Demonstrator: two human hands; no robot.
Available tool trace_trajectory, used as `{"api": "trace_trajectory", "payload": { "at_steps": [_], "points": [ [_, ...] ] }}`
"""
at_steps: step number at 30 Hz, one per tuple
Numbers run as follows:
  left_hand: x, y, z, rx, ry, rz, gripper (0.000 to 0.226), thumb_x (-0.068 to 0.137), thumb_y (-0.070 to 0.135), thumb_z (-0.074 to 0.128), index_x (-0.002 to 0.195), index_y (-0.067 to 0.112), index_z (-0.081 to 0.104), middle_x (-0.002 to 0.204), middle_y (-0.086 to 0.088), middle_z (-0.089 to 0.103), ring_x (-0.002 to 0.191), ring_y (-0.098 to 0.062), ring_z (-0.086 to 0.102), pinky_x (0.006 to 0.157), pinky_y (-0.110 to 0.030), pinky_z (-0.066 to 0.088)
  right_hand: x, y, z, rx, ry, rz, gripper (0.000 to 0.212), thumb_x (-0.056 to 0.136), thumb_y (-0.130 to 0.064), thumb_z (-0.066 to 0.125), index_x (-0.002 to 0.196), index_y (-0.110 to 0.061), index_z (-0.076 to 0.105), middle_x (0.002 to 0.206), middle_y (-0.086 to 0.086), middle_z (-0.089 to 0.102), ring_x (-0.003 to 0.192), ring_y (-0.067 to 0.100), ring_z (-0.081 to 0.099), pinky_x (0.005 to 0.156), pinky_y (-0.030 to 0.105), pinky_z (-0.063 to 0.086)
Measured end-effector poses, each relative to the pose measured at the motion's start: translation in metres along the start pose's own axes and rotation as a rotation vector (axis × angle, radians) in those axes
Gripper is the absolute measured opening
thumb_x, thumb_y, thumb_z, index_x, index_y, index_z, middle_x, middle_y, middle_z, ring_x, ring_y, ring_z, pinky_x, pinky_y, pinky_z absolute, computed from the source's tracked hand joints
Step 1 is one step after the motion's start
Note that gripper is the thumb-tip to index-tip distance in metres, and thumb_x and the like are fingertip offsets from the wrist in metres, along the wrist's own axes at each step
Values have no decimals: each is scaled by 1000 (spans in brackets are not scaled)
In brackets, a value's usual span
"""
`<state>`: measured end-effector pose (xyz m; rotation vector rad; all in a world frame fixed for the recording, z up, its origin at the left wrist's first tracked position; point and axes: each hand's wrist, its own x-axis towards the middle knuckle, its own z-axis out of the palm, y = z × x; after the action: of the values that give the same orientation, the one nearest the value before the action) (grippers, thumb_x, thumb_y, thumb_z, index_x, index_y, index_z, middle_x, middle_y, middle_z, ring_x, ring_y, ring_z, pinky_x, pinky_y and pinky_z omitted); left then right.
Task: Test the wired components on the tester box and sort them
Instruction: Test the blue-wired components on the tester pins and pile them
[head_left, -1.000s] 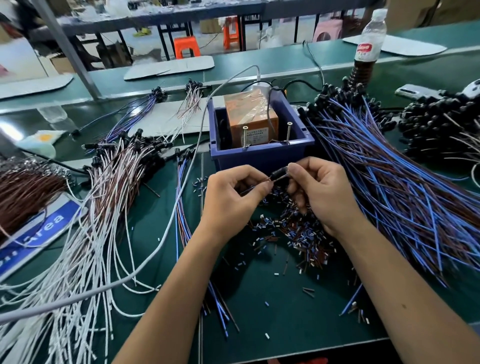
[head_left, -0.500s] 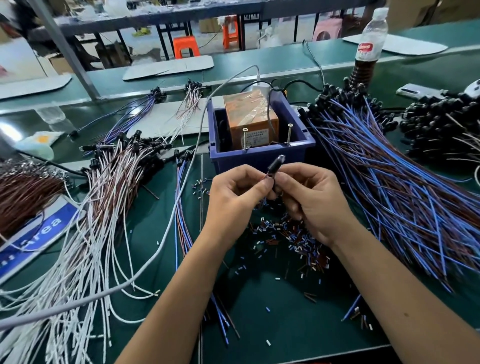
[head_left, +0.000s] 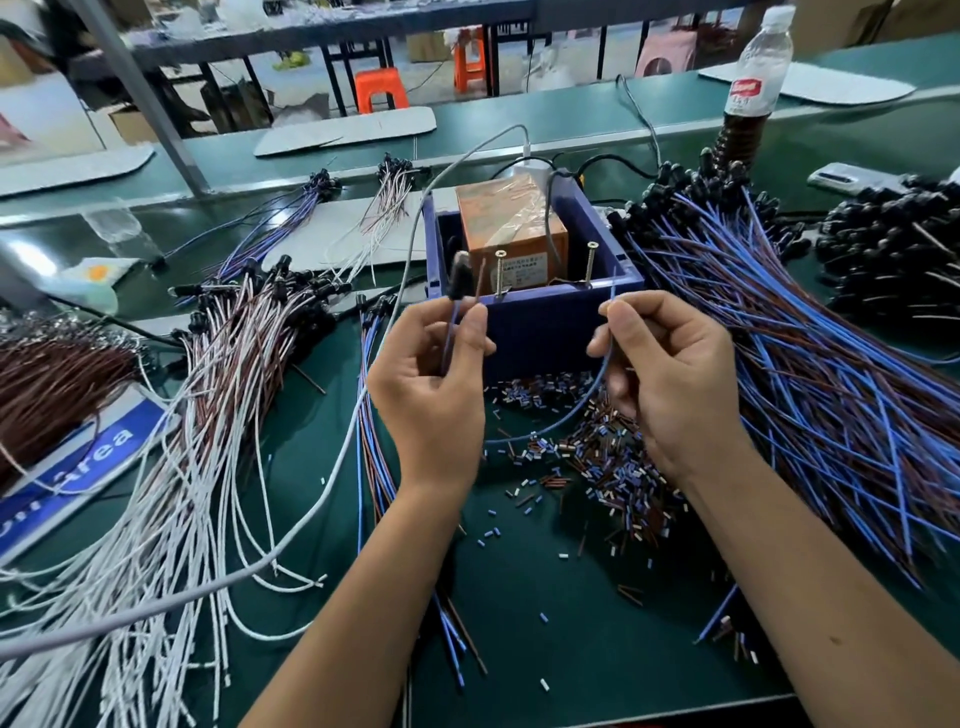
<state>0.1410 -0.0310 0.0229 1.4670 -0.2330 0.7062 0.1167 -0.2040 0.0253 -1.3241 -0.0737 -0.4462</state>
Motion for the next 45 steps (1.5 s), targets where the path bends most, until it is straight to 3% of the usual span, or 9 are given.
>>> {"api": "trace_trajectory", "payload": {
  "at_steps": [3,6,9,13,21,28,35,43,45],
  "points": [
    [3,-3,-1,30,67,-22,5,94,15,75,96,11,73,68,1,69,65,-16,66,67,-28,54,-1,3,-1,-295,160,-210,12,103,-18,66,93,-14,71,74,1,73,49,13,56,47,25,45],
    [3,-4,-1,52,67,-33,5,95,15,75,91,12,75,69,2,70,65,-12,64,67,-25,51,-2,4,2,-496,256,-361,10,102,-18,67,95,-15,72,75,-8,72,67,11,70,63,20,52],
    [2,-4,0,60,36,-25,8,95,13,74,88,10,76,67,0,69,64,-10,63,66,-21,49,0,5,8,-572,259,-419,12,102,-18,66,92,-16,74,73,-10,70,66,10,69,61,20,52],
    [2,-2,2,53,14,-33,10,96,11,73,86,11,75,67,-2,69,63,-9,62,66,-19,50,3,6,13,-585,276,-410,15,101,-18,67,88,-14,74,70,-9,69,63,10,67,59,28,55],
    [1,0,2,29,-11,-35,16,96,10,72,82,17,72,65,2,67,61,-3,59,65,-16,47,4,5,14,-595,263,-407,17,101,-19,66,88,-12,75,71,-9,70,65,11,69,61,28,57],
    [-1,1,1,32,-9,-44,22,97,12,69,75,14,68,61,11,59,58,-1,53,61,-14,43,5,5,13,-622,260,-427,16,101,-17,67,91,-9,76,71,-10,70,64,6,68,61,13,47],
    [-1,3,1,30,0,-52,21,97,14,70,77,18,69,61,9,61,58,-2,54,60,-14,44,4,5,14,-630,254,-418,14,101,-18,67,92,-11,76,72,-11,71,65,6,69,61,17,51],
    [-5,21,3,44,101,26,16,97,16,68,83,24,69,63,0,61,56,-13,54,52,-27,42,0,1,7,-553,300,-357,16,102,-19,65,88,-17,72,71,-8,71,64,12,68,61,18,50],
    [-7,32,12,30,73,52,15,97,14,68,83,21,69,62,0,61,54,-10,53,50,-24,40,-1,-2,1,-533,320,-337,15,102,-19,65,88,-18,71,71,-8,71,64,12,68,61,21,52]
  ]
}}
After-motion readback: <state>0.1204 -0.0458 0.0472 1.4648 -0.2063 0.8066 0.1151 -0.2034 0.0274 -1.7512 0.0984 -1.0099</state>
